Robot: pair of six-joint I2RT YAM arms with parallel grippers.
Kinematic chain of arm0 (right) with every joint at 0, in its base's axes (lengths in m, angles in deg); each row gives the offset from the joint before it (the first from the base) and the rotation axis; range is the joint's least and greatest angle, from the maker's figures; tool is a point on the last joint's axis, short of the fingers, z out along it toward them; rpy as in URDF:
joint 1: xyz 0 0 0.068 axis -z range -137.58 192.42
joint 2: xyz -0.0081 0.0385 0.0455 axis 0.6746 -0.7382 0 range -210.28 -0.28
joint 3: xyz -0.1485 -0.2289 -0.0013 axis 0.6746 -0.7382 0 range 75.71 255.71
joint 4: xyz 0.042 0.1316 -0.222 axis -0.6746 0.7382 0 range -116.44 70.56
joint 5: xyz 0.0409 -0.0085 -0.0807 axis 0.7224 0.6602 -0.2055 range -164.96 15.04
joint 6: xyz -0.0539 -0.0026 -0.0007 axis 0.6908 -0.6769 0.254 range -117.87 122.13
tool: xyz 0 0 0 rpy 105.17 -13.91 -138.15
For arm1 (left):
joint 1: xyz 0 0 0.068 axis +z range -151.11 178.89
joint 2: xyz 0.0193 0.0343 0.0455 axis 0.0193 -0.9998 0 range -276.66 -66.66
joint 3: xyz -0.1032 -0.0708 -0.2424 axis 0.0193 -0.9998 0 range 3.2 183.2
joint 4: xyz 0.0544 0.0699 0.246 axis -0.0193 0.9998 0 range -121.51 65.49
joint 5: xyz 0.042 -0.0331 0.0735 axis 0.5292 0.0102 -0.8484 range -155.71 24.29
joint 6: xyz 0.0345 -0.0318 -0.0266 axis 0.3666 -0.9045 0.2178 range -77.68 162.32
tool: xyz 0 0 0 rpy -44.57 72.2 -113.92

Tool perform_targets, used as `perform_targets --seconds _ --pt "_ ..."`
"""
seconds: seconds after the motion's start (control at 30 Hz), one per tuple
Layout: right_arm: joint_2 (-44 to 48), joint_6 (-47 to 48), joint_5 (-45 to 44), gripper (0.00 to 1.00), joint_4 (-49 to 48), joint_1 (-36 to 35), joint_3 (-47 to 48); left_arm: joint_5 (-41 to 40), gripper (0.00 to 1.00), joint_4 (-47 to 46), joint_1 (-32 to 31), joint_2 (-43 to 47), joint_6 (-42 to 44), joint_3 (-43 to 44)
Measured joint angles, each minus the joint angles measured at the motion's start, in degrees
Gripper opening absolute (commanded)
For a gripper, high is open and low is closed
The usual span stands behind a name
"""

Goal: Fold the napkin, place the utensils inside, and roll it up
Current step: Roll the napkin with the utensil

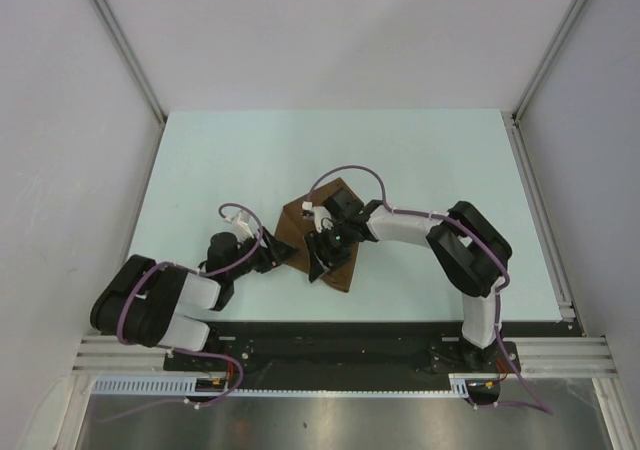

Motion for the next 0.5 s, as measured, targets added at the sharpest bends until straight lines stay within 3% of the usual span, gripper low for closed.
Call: perform_targets --seconds 0.2,0.5 --pt "7.1 1.0 -6.8 0.61 -0.5 -1.6 -6.4 1.2 0.65 -5.2 0.6 -4.1 -1.1 0.0" --pt "12.4 5.0 -26.0 0.6 -4.5 -11.8 -9.9 1.2 0.65 -5.7 0.6 -4.5 -1.4 0.0"
